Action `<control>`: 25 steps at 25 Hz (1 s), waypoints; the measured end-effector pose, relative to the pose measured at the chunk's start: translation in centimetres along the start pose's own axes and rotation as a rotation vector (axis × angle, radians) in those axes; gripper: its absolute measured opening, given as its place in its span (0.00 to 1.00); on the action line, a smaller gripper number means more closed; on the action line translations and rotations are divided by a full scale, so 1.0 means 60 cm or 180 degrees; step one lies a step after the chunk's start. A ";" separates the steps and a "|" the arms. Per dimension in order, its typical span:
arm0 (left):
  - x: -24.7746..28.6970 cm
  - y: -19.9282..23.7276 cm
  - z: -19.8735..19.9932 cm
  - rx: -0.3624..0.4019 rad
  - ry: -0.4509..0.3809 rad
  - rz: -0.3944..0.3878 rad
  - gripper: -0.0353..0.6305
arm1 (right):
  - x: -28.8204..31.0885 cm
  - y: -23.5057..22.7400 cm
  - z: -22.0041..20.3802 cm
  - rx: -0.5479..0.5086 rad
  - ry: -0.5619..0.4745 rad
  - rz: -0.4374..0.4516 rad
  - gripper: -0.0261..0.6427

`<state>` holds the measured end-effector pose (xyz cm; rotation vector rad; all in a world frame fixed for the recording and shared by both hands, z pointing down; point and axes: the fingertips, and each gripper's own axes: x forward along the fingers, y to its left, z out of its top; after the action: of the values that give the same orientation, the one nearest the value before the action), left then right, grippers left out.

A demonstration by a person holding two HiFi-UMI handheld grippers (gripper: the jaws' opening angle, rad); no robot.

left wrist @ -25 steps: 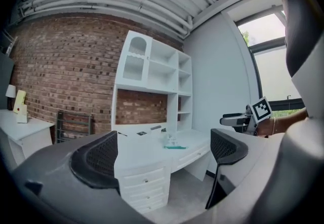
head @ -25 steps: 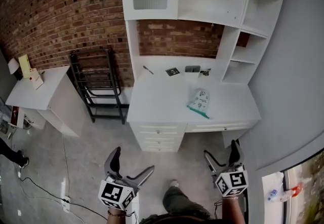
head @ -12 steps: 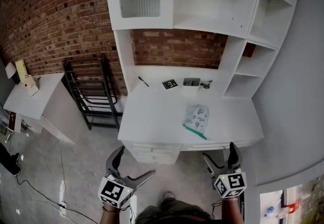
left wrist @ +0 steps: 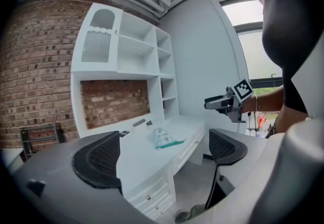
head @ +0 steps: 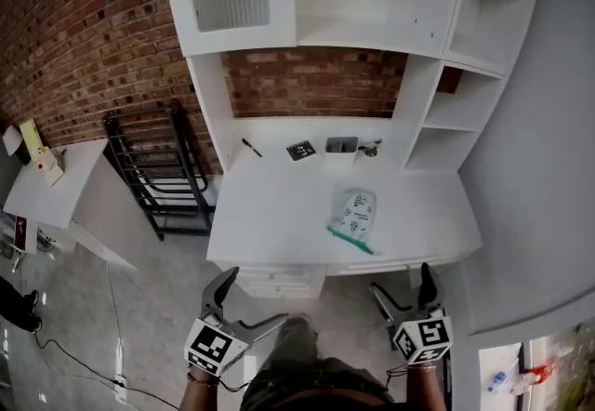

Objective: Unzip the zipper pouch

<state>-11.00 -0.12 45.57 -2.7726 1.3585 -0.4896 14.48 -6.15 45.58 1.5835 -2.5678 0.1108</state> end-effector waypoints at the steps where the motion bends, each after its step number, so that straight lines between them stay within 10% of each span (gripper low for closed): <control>1: 0.008 0.002 -0.004 0.0024 0.0044 -0.0050 0.88 | 0.000 -0.003 -0.005 0.0022 0.0019 -0.0005 0.81; 10: 0.144 0.020 -0.047 0.0282 0.0289 -0.0718 0.82 | 0.035 -0.044 -0.021 -0.0050 0.0128 -0.0135 0.81; 16: 0.269 0.069 -0.097 0.0934 0.0659 -0.0978 0.71 | 0.081 -0.092 -0.005 -0.0137 0.0146 -0.0283 0.81; 25: 0.434 0.115 -0.134 0.2865 0.1167 -0.2038 0.54 | 0.136 -0.163 -0.005 -0.0050 0.0287 -0.0627 0.81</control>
<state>-3.69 -23.56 59.24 -2.2794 0.0801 -1.2763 19.61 -17.70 47.04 1.7719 -2.3261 0.1391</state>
